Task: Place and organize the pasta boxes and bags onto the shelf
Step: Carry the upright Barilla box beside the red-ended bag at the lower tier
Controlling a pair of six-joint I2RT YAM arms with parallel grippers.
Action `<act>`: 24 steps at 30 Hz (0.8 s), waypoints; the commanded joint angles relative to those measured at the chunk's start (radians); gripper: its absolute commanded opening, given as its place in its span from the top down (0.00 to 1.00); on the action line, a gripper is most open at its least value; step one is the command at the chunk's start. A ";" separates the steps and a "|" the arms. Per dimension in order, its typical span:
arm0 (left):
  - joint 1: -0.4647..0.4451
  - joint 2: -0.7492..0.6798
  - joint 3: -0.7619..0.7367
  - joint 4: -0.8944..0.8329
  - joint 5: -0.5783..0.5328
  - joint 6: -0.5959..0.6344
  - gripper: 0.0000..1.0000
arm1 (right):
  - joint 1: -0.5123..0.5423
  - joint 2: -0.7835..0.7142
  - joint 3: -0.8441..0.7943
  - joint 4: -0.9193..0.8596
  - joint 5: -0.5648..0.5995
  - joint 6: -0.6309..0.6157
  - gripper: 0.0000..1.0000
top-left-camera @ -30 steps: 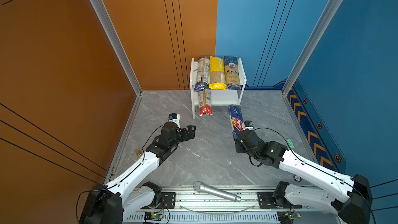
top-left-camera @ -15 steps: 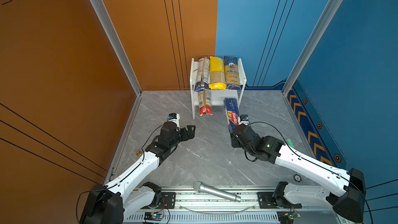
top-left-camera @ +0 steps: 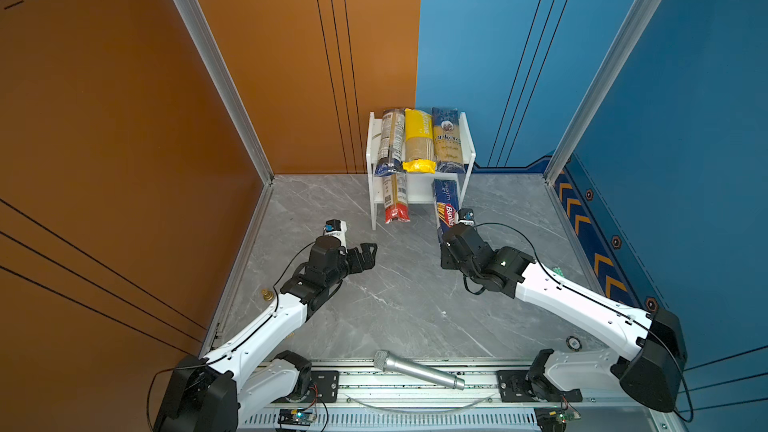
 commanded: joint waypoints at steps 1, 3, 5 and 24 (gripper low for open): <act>0.010 -0.015 -0.014 0.011 0.017 0.005 0.02 | -0.016 0.001 0.069 0.160 0.025 -0.022 1.00; 0.010 -0.015 -0.014 0.013 0.018 0.006 0.02 | -0.032 0.017 0.081 0.168 0.005 -0.031 1.00; 0.010 -0.015 -0.014 0.015 0.018 0.006 0.02 | -0.040 0.034 0.091 0.171 0.000 -0.041 1.00; 0.012 -0.030 -0.013 0.010 0.016 0.001 0.02 | -0.107 0.175 0.191 0.256 -0.098 -0.098 1.00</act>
